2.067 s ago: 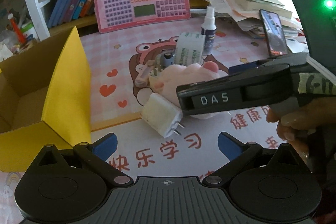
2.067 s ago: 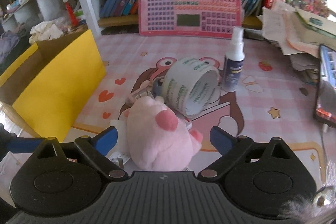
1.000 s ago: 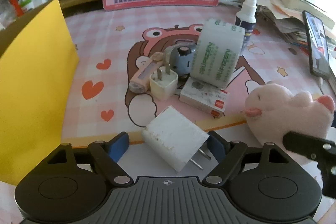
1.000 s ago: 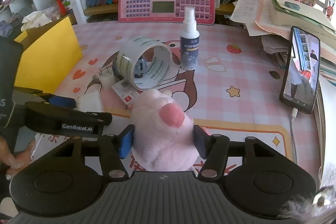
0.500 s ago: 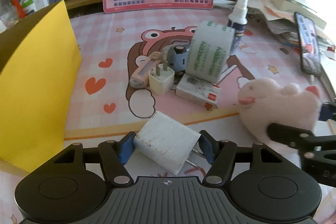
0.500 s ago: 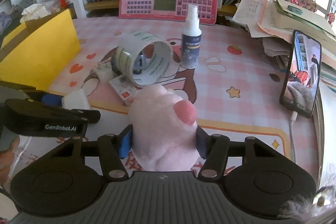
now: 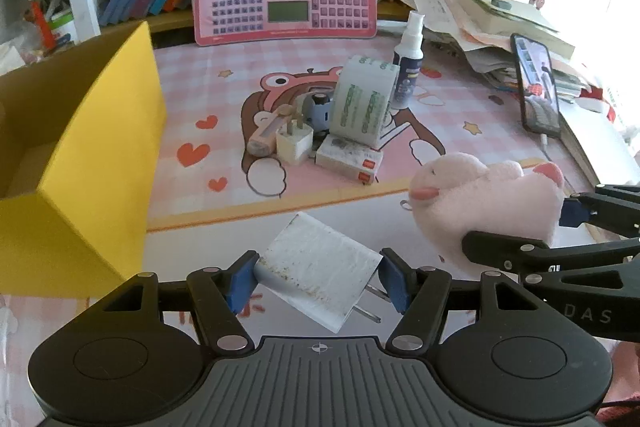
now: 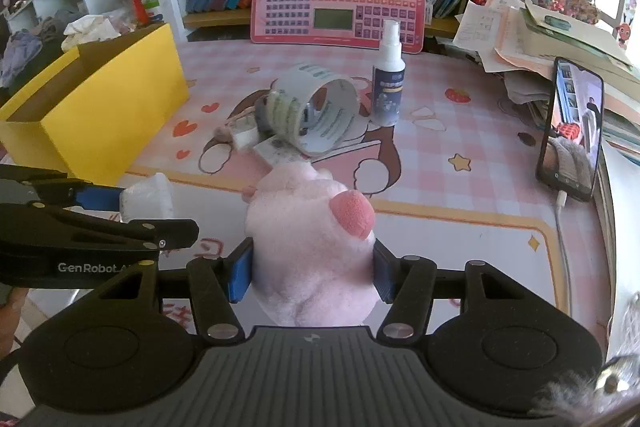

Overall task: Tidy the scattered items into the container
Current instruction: 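Grasp the white plug adapter with the left tool while right holds the pig, then carry the adapter and pig with both tools over the yellow box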

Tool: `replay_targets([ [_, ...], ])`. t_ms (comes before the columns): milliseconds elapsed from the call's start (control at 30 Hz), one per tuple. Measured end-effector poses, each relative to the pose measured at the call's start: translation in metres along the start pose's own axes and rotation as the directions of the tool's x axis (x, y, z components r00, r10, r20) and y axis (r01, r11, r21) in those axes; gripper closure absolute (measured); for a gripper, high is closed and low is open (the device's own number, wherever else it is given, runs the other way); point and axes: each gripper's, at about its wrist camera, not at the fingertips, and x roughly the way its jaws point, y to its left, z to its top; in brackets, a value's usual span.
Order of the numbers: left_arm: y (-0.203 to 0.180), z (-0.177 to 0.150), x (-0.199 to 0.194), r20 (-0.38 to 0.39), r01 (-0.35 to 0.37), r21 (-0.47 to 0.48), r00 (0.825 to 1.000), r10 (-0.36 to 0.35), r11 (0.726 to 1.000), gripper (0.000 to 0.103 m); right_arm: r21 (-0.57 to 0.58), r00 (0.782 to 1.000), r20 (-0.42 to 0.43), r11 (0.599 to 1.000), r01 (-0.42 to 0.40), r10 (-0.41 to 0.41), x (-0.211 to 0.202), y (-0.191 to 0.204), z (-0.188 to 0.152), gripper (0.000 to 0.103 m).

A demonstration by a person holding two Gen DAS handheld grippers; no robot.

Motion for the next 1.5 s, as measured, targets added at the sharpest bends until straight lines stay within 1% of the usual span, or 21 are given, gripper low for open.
replay_targets([
  [133, 0.008, -0.011, -0.016, 0.019, 0.027, -0.001, 0.999, -0.027, 1.000, 0.038, -0.004, 1.000, 0.008, 1.000, 0.018, -0.018, -0.011, 0.015, -0.007, 0.047],
  [300, 0.023, -0.024, -0.042, 0.066, 0.050, 0.013, 0.997, -0.051, 0.999, 0.038, -0.006, 0.998, 0.036, 0.998, 0.058, -0.057, -0.028, 0.039, -0.013, 0.047],
  [433, 0.038, -0.039, -0.065, 0.092, 0.061, 0.027, 0.994, -0.063, 0.998, 0.038, -0.007, 0.995, 0.052, 0.996, 0.089, -0.088, -0.043, 0.066, -0.023, 0.047],
  [600, 0.061, -0.064, -0.095, 0.102, 0.075, 0.028, 0.992, -0.078, 0.997, 0.038, -0.007, 0.990, 0.064, 0.992, 0.126, -0.125, -0.062, 0.104, -0.041, 0.047],
  [767, 0.082, -0.084, -0.119, 0.113, 0.076, 0.030, 0.990, -0.079, 0.997, 0.038, -0.005, 0.989, 0.069, 0.991, 0.133, -0.133, -0.076, 0.139, -0.060, 0.047],
  [1033, 0.109, -0.112, -0.150, 0.131, 0.057, 0.070, 0.989, -0.065, 0.996, 0.038, 0.033, 0.987, 0.070, 0.989, 0.146, -0.148, -0.087, 0.183, -0.080, 0.047],
  [1267, 0.131, -0.126, -0.169, 0.151, 0.039, 0.056, 0.987, -0.047, 0.998, 0.038, 0.007, 0.988, 0.075, 0.991, 0.134, -0.134, -0.091, 0.216, -0.082, 0.047],
  [1500, 0.150, -0.135, -0.178, 0.156, 0.033, 0.025, 0.987, -0.036, 0.999, 0.038, -0.041, 0.991, 0.067, 0.992, 0.116, -0.113, -0.089, 0.241, -0.080, 0.047],
])
